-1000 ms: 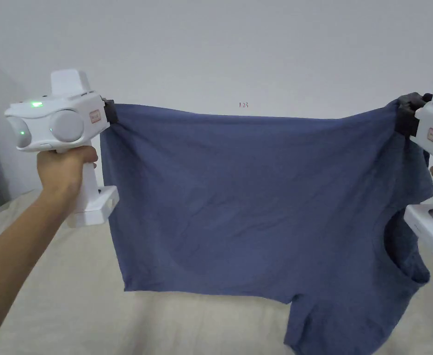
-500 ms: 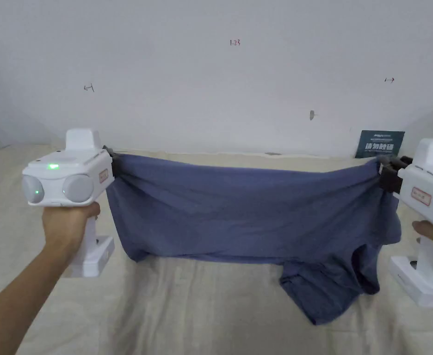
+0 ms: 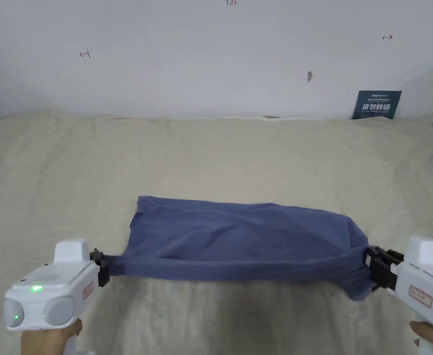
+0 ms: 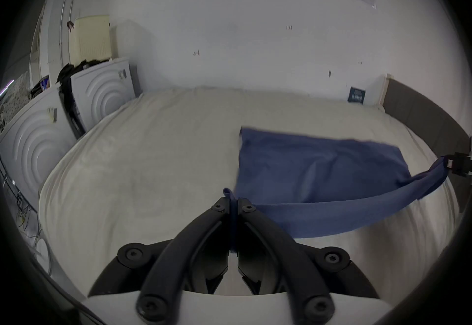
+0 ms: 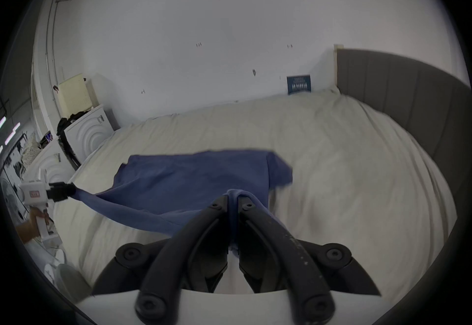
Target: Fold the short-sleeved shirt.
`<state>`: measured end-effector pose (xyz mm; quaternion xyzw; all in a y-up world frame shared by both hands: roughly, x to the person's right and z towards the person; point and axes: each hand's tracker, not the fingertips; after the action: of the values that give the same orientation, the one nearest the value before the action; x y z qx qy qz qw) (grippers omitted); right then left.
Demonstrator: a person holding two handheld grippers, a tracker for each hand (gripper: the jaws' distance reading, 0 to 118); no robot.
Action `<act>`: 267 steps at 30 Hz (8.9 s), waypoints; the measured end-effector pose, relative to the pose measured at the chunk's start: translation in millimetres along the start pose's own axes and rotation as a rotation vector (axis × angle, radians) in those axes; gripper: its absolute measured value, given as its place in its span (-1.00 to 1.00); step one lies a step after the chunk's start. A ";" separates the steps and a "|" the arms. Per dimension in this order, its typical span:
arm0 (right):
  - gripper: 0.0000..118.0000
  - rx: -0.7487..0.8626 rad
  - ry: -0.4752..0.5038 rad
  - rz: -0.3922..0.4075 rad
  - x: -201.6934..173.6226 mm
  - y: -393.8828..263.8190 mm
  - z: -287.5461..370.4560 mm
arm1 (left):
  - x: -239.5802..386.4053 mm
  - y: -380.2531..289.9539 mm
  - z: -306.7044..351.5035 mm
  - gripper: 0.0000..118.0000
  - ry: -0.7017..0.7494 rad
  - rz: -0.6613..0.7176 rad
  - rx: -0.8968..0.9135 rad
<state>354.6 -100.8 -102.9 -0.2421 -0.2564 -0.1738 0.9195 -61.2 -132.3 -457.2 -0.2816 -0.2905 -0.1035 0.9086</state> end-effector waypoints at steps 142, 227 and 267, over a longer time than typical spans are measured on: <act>-0.88 -0.321 -0.292 0.046 12.7 -46.7 -118.6 | 24.7 -25.1 -105.4 -0.91 -0.024 0.047 -0.370; 0.73 -0.321 -0.327 0.022 -10.5 -100.3 -27.2 | 18.0 -36.7 -11.3 -0.89 -0.082 -0.014 -0.275; 0.82 -0.247 -0.219 -0.004 -20.7 -115.9 75.4 | 13.2 -88.0 87.7 0.86 -0.007 0.051 -0.276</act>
<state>257.2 -151.8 -16.6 -0.3702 -0.3322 -0.1785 0.8490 -122.6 -154.6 -350.8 -0.4117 -0.2693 -0.1183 0.8626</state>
